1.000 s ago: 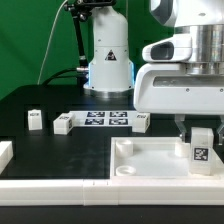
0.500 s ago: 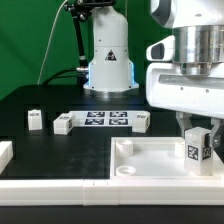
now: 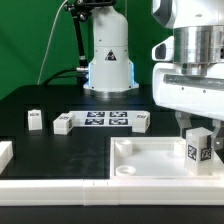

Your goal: Assemble one leg

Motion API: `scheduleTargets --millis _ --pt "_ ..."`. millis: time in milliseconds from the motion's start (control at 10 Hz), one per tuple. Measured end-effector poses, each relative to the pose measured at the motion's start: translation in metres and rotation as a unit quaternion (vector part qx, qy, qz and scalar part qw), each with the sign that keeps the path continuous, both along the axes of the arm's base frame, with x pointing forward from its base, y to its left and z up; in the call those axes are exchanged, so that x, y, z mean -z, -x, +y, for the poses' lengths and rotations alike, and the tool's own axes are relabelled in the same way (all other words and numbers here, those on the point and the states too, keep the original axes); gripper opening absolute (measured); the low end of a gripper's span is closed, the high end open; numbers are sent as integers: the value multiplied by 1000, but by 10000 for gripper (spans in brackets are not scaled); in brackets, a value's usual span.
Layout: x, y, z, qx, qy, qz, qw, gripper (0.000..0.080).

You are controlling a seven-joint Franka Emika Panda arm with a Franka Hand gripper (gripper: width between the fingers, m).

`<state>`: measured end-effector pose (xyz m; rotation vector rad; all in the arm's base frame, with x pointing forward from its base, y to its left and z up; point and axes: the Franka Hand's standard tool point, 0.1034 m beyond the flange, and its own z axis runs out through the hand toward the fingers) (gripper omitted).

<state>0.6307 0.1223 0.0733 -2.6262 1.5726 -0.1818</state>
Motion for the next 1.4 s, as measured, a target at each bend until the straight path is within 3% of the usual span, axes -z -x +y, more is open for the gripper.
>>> scheduleTargets --millis 100,500,1100,1400 --pt "-1 -1 -1 -35 5 -1 999 623" --pt "0 -1 0 -219 32 -1 975 648" --pt "1 0 -1 -471 69 0 880 649" --pt "1 -1 -5 -592 94 5 800 649"
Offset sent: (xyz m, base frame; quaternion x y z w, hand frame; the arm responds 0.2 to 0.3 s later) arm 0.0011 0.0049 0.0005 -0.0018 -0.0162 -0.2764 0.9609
